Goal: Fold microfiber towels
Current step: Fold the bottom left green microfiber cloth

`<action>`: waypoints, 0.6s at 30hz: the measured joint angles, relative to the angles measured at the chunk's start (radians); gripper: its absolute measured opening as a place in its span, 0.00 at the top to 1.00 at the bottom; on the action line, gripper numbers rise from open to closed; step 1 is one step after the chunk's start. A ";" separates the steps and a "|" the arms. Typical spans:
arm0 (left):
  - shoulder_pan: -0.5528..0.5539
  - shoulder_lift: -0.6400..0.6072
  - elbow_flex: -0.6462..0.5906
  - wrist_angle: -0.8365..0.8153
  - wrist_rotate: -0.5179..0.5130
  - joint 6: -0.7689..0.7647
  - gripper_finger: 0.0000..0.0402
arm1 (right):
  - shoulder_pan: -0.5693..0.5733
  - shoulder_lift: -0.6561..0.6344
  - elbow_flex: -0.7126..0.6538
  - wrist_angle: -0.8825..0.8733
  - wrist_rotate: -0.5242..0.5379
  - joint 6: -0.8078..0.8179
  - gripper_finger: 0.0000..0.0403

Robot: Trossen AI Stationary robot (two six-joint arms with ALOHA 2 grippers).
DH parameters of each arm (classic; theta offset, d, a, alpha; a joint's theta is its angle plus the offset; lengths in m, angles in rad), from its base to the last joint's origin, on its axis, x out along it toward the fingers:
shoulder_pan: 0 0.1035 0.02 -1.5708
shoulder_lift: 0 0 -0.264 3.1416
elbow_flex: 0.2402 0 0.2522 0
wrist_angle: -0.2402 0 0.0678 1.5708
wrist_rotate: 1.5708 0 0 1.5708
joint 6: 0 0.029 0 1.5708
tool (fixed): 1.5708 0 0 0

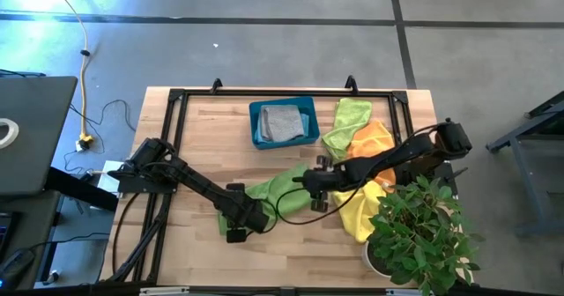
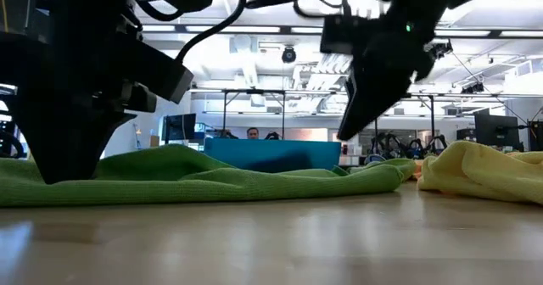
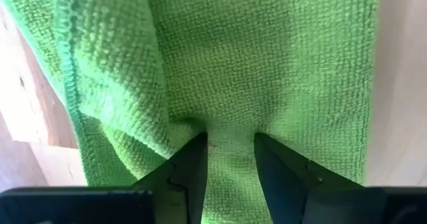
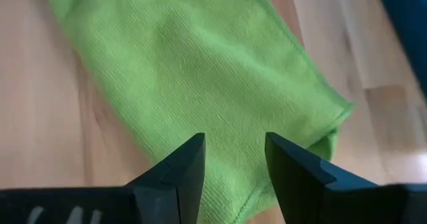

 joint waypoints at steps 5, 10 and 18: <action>0.000 -0.001 0.001 0.000 -0.002 -0.001 0.71 | -0.006 0.045 -0.057 0.106 0.001 0.043 0.63; 0.000 -0.003 0.001 0.004 -0.003 -0.001 0.71 | -0.022 0.076 -0.081 0.114 -0.004 0.043 0.63; 0.006 -0.004 0.001 -0.002 -0.002 -0.009 0.71 | -0.023 0.071 -0.080 -0.035 -0.151 0.088 0.63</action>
